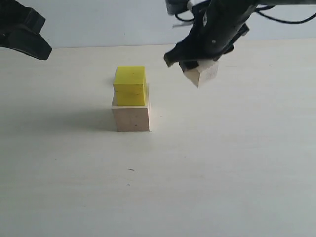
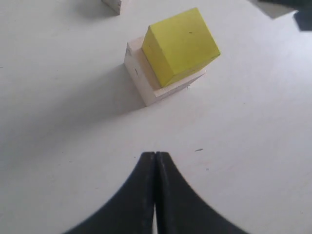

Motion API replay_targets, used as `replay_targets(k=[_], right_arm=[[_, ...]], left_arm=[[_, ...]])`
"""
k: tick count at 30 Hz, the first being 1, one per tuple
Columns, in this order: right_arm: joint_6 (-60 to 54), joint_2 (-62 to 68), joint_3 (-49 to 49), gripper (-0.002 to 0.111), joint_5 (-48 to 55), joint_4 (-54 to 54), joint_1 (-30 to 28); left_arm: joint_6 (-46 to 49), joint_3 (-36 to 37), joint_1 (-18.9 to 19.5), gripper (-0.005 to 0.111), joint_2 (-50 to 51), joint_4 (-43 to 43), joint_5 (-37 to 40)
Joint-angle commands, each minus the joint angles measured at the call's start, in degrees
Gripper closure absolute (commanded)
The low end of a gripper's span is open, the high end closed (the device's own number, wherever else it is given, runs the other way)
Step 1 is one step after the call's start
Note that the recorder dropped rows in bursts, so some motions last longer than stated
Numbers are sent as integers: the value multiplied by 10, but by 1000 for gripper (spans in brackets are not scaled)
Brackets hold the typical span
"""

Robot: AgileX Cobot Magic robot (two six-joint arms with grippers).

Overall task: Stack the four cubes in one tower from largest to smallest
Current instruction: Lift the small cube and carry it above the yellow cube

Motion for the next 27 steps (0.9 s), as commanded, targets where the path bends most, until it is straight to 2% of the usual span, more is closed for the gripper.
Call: replay_targets(k=[1,8,11,14,20,23,27], right_arm=[[-83,-54,-2,108,-77,72,-30],[-368,-89,9,108,-85,336,-69],[-436,-101,44,108,-105,429,-82],[-488,-119,95,108,-146,469,-83],[-511,-157,169,108,-199,482,-83],[-504,-165,165,108,-158,501,-83],[-455,-168,115,108,-36,504,-82]], left_arm=[[2,2,0,107,1,8,-1],[2,2,0,107,1,15,-1],[2,3,0,107,1,22,-1],[2,10,0,107,1,23,-4],[2,41,0,107,1,22,-29],[2,49,0,107,1,22,-37],[2,49,0,107,0,15,-38]])
